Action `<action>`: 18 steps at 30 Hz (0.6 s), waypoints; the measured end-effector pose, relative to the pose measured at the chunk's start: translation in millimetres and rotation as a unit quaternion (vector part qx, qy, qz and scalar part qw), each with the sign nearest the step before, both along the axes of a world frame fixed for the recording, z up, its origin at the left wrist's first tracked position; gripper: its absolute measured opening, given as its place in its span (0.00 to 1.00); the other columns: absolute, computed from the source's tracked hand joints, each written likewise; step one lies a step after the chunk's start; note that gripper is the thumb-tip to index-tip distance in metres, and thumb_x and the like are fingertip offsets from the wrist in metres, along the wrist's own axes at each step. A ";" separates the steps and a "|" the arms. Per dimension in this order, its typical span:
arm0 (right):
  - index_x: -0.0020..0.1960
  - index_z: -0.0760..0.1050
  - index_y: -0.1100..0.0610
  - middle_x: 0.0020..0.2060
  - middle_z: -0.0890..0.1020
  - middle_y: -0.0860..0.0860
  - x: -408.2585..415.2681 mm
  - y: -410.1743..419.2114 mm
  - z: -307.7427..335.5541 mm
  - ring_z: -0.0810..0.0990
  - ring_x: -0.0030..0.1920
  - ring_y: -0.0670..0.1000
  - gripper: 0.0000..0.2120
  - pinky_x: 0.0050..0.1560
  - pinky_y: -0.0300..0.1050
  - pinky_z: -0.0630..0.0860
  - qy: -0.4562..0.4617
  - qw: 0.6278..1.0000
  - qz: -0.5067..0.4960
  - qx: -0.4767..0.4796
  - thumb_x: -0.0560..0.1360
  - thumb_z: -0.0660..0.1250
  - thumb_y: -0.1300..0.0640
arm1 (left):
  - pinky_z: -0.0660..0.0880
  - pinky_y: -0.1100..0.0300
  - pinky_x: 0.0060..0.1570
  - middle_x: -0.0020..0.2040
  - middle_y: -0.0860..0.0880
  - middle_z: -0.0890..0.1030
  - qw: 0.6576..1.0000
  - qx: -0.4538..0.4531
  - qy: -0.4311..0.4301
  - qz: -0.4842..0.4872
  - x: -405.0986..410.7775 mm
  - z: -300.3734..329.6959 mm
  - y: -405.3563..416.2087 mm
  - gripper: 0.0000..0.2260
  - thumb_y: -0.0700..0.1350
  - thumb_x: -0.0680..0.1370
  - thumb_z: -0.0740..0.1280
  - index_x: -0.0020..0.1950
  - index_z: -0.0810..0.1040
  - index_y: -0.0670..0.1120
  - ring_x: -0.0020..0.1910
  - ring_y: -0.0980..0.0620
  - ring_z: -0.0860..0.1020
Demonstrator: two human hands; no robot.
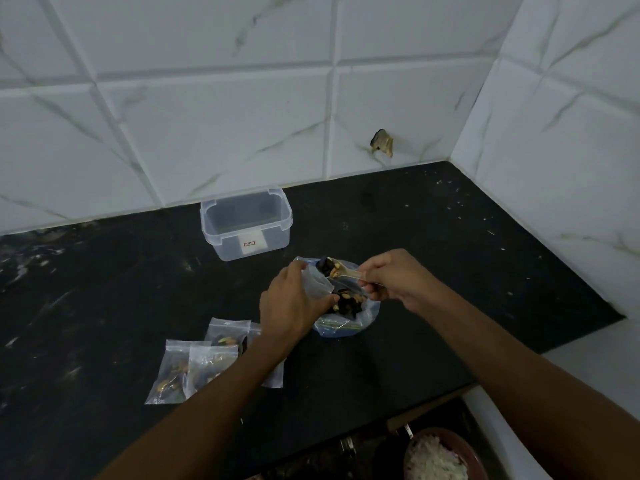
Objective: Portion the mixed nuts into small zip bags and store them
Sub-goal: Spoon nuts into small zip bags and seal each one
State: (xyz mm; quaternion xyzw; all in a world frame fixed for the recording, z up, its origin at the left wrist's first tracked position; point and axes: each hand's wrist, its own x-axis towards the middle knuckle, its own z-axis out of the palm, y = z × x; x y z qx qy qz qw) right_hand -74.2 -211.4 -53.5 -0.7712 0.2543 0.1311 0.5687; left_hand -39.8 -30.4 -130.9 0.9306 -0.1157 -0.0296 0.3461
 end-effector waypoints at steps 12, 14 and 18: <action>0.46 0.79 0.61 0.41 0.80 0.56 -36.5 39.3 -24.8 0.80 0.34 0.52 0.15 0.29 0.39 0.70 -0.300 0.740 0.279 -0.533 0.61 0.78 0.65 | 0.73 0.60 0.51 0.53 0.54 0.75 0.997 -0.070 0.025 0.029 -0.3 3.0 -11.7 0.25 0.52 0.71 0.75 0.63 0.70 0.49 0.51 0.57 0.75; 0.42 0.79 0.61 0.37 0.80 0.55 -37.1 38.3 -28.7 0.79 0.30 0.50 0.17 0.25 0.37 0.71 -0.333 0.698 0.290 -0.564 0.55 0.80 0.63 | 0.74 0.59 0.53 0.53 0.54 0.75 0.995 -0.092 0.030 0.031 -1.3 3.1 -9.6 0.26 0.51 0.71 0.75 0.65 0.70 0.47 0.51 0.58 0.74; 0.46 0.78 0.61 0.39 0.79 0.55 -32.4 34.0 -26.9 0.77 0.30 0.49 0.11 0.26 0.37 0.70 -0.346 0.750 0.236 -0.512 0.65 0.75 0.66 | 0.79 0.56 0.53 0.55 0.53 0.79 0.987 -0.142 0.056 0.044 -1.3 0.3 -6.4 0.27 0.54 0.70 0.76 0.65 0.71 0.48 0.52 0.56 0.78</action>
